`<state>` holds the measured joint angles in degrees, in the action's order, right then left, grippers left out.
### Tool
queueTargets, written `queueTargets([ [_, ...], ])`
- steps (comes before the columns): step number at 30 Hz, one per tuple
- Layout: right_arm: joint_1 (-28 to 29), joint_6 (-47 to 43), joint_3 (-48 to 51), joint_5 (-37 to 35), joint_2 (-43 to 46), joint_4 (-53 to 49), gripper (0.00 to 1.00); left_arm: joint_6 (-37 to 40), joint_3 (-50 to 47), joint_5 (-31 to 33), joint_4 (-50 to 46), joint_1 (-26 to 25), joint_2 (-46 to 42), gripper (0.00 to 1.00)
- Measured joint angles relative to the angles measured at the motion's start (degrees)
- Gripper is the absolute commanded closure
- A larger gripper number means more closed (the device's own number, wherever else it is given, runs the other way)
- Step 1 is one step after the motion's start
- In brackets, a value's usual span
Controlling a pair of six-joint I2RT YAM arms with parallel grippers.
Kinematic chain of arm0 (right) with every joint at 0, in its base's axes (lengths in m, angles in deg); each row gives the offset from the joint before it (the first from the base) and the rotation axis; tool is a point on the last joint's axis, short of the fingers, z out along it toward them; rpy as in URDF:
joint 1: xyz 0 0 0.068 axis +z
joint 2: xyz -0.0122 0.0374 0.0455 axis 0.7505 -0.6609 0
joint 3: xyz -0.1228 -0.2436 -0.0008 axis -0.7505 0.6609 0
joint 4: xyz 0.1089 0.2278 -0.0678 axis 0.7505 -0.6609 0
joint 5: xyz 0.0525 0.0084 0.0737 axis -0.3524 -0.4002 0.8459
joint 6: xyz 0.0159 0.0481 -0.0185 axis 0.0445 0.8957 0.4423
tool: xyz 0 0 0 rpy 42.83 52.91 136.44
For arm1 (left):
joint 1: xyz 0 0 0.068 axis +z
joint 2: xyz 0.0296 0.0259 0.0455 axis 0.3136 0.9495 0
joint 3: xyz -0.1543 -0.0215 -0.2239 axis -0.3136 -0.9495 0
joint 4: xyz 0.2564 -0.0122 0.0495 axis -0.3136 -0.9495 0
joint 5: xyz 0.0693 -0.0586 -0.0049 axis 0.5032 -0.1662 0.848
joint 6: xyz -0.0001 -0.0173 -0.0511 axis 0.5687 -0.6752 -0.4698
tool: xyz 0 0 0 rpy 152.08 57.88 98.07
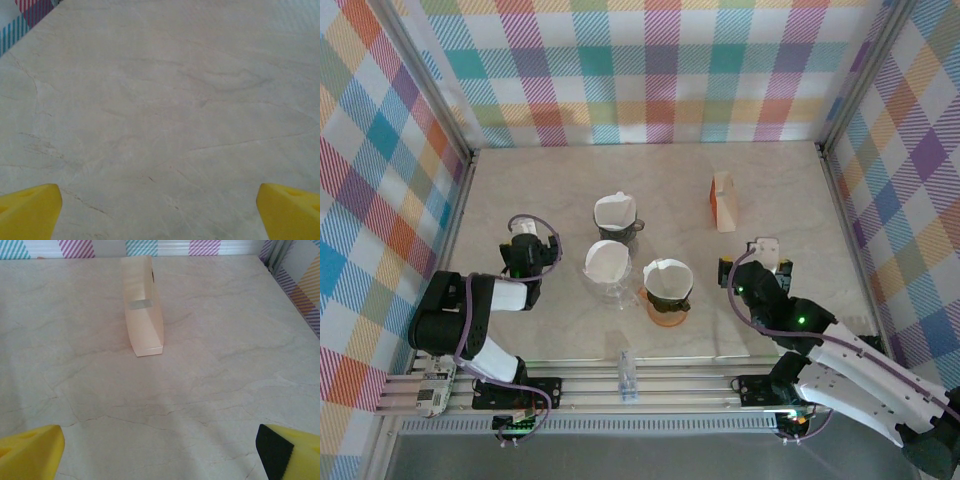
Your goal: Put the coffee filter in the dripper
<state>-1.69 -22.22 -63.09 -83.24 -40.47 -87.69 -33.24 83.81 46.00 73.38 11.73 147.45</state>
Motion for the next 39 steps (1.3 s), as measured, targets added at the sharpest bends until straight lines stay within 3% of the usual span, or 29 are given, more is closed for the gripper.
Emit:
queueTargets([
  [4, -2.67, -2.99, 1.62, 0.00, -0.13, 4.76, 0.01, 0.00, 0.00, 0.00, 1.03, 0.00, 0.00, 0.00],
  [10, -13.25, -10.38, 4.57, 1.09, -2.95, 16.11, 0.01, 0.00, 0.00, 0.00, 1.64, 0.00, 0.00, 0.00],
  [15, -25.73, -15.10, 8.28, 7.54, -10.58, 28.20, 0.01, 0.00, 0.00, 0.00, 1.62, 0.00, 0.00, 0.00],
  [20, -34.18, -19.12, 11.41, 14.91, -22.64, 43.10, 0.01, 0.00, 0.00, 0.00, 1.62, 0.00, 0.00, 0.00],
  [30, -41.88, -21.86, 12.00, 26.23, -41.24, 64.87, 0.01, 0.00, 0.00, -0.02, 1.64, 0.00, 0.00, 0.00],
  [39, -44.09, -21.92, 8.31, 37.16, -45.94, 66.42, 0.01, 0.00, 0.00, 0.00, 1.64, 0.00, 0.00, 0.00],
])
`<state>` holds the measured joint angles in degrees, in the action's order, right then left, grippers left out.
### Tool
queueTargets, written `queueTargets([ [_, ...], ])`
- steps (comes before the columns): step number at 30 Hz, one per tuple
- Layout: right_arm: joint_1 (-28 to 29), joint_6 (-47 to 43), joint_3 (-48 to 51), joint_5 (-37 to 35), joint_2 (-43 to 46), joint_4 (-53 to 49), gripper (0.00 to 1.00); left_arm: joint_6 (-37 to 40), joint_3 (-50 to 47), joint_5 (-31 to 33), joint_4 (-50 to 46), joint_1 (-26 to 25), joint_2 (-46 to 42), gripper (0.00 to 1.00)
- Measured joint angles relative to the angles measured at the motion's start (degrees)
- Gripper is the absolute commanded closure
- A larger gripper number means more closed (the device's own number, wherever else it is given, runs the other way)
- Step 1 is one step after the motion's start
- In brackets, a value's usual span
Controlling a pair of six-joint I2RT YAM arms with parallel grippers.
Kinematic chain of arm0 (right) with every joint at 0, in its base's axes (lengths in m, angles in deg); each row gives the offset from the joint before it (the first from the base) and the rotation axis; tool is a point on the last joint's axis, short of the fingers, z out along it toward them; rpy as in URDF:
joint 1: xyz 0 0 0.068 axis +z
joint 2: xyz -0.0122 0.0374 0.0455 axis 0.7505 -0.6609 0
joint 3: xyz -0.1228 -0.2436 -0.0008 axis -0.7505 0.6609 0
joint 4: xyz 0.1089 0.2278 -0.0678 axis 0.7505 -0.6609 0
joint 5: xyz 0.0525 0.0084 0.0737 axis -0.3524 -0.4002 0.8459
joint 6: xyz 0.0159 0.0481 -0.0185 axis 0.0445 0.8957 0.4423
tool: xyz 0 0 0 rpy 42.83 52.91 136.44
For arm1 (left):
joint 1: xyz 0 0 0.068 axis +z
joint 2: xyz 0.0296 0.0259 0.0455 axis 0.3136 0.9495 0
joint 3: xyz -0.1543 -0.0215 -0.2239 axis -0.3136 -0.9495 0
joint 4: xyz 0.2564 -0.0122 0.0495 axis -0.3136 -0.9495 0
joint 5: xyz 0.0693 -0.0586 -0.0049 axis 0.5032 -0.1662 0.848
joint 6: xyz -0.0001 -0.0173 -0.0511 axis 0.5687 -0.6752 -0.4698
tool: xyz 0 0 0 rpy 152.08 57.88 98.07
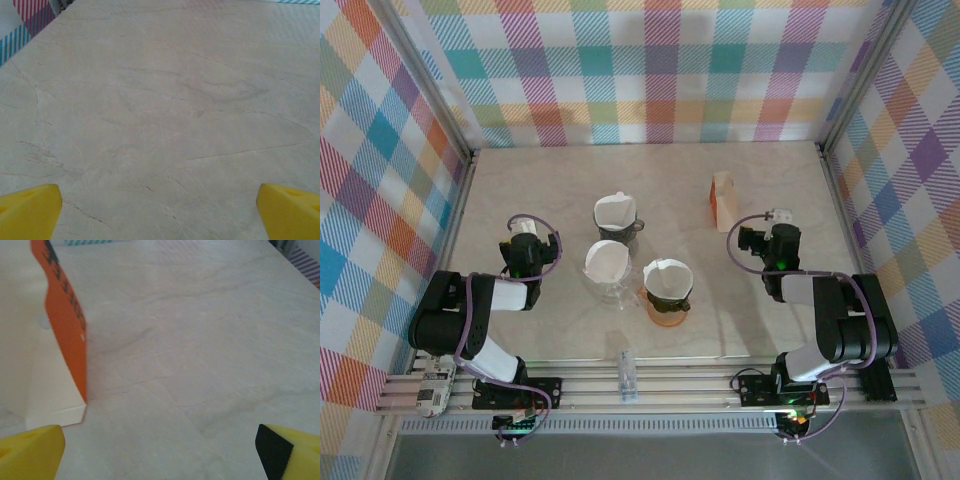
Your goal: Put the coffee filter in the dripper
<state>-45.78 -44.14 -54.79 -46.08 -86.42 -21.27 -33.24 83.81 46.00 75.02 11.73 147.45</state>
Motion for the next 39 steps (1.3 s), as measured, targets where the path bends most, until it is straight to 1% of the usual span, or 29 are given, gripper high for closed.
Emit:
queueTargets([
  [2, -0.52, 0.04, 1.53, 1.31, -0.74, 4.37, 0.01, 0.00, 0.00, 0.00, -0.02, 0.00, 0.00, 0.00],
  [5, -1.03, 0.07, 3.10, 1.53, -1.33, 5.62, 0.01, 0.00, 0.00, -0.02, 0.00, 0.00, 0.00, 0.00],
  [11, -1.03, 0.07, 3.13, 1.70, -1.46, 7.28, 0.01, 0.00, 0.00, 0.00, 0.00, 0.00, 0.00, 0.00],
  [39, -1.03, 0.07, 3.13, 1.73, -1.46, 7.67, 0.01, 0.00, 0.00, 0.00, 0.00, 0.00, 0.00, 0.00],
])
